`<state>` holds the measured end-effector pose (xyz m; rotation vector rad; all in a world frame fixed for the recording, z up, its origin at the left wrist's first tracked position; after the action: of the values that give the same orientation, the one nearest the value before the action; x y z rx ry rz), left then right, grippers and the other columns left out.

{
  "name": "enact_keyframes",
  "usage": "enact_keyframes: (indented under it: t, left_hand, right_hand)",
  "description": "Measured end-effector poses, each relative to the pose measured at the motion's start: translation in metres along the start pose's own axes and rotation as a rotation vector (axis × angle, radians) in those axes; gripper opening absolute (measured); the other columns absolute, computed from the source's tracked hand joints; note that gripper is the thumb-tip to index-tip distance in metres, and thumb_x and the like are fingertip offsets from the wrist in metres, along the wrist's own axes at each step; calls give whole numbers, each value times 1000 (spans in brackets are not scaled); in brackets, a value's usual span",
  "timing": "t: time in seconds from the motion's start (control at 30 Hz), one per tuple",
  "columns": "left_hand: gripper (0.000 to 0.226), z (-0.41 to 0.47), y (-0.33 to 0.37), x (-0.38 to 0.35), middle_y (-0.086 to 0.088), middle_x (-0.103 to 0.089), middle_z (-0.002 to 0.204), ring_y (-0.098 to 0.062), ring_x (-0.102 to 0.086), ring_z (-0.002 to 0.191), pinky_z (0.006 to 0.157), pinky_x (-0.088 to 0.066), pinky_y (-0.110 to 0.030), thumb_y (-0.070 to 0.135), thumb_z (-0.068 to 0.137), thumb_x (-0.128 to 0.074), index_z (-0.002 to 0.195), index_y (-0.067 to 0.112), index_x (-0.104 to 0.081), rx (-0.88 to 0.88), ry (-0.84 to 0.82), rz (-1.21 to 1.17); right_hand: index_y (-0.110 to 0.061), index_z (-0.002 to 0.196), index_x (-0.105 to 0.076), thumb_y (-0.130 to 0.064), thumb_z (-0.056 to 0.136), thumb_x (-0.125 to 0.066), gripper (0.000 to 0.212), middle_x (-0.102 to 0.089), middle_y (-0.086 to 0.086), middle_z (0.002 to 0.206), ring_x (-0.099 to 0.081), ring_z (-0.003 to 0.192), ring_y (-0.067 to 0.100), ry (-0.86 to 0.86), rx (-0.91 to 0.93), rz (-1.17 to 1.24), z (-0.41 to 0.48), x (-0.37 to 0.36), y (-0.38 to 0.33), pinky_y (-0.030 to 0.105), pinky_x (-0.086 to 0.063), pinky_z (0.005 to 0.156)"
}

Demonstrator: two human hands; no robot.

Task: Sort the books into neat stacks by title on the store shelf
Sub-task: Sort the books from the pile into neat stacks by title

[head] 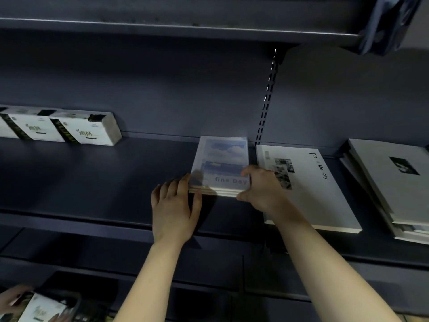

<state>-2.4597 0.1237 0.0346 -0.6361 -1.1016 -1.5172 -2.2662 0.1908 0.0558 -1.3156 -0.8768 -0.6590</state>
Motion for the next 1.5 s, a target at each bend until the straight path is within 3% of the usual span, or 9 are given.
enact_keyframes:
  t: [0.4, 0.6, 0.7, 0.83, 1.0, 1.23, 1.37, 1.43, 1.5]
  left_hand:
    - [57, 0, -2, -3, -8, -59, 125, -28, -49, 117, 108, -25, -45, 47, 92, -26, 134, 16, -46, -3, -15, 3]
    - [49, 2, 14, 5, -13, -39, 146, -35, -39, 128, 109, -22, -52, 38, 90, -46, 133, 15, -49, -10, -3, -49]
    - [52, 6, 45, 3, -12, -42, 144, -33, -39, 128, 109, -23, -52, 41, 91, -40, 136, 15, -46, -80, -20, -37]
    - [58, 12, 103, -9, -11, -44, 143, -31, -37, 133, 109, -24, -52, 46, 90, -30, 138, 15, -44, -182, -74, -91]
    - [47, 3, 193, -26, -8, -46, 139, -28, -39, 130, 109, -27, -53, 41, 93, -36, 130, 16, -50, -336, -108, -147]
    - [47, -12, 300, -48, -10, -49, 136, -32, -44, 124, 104, -33, -52, 42, 92, -37, 124, 14, -56, -433, -118, -173]
    - [50, -20, 337, -62, -9, -49, 137, -29, -43, 127, 108, -29, -52, 45, 93, -32, 128, 17, -54, -453, -153, -175]
    - [51, -24, 350, -68, -9, -47, 139, -28, -43, 129, 109, -25, -50, 45, 93, -30, 129, 17, -54, -451, -165, -170]
    - [54, -28, 359, -71, -8, -44, 142, -27, -40, 131, 111, -19, -47, 47, 93, -27, 131, 18, -52, -441, -178, -172]
  right_hand:
    - [-15, 121, -60, -13, 60, -90, 67, -63, 7, 119, -58, 109, 23, 35, -47, 77, 6, -4, 12, 32, -51, 90]
    - [-15, 120, -60, -20, 73, -83, 53, -62, 2, 116, -55, 100, 11, 1, 52, 128, -1, 6, 10, 18, -44, 78]
    - [-16, 112, -66, -25, 87, -69, 27, -68, -1, 104, -57, 84, 5, 191, 113, 135, -13, 42, 16, 7, -41, 67]
    - [-14, 101, -71, -15, 90, -62, 14, -70, -2, 91, -61, 77, 8, 410, 96, 131, -34, 101, 54, 22, -50, 75]
    - [-12, 85, -73, -14, 83, -61, 13, -70, 10, 84, -63, 82, 33, 668, 14, -94, -66, 175, 129, 41, -46, 88]
    - [-13, 105, -67, -64, 80, -28, 69, -64, 19, 111, -55, 108, 39, 355, -537, -308, -104, 223, 281, 42, -37, 84]
    - [-17, 119, -62, -90, 71, -23, 95, -62, 18, 120, -53, 114, 39, 294, -638, -296, -119, 236, 322, 43, -43, 85]
    - [-16, 125, -59, -88, 70, -32, 95, -60, 18, 125, -52, 118, 39, 257, -664, -285, -125, 241, 329, 44, -46, 93]
    - [-12, 122, -60, -73, 78, -46, 77, -61, 16, 119, -55, 112, 34, 242, -634, -266, -126, 246, 326, 40, -48, 91]
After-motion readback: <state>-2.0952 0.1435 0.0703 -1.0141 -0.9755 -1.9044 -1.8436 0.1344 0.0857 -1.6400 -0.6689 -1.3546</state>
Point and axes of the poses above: each hand's wrist, its own z-axis towards the middle knuckle, its own x-axis out of the back of the hand, y = z × x, the point moved 8 cm from there along z, towards the middle knuckle
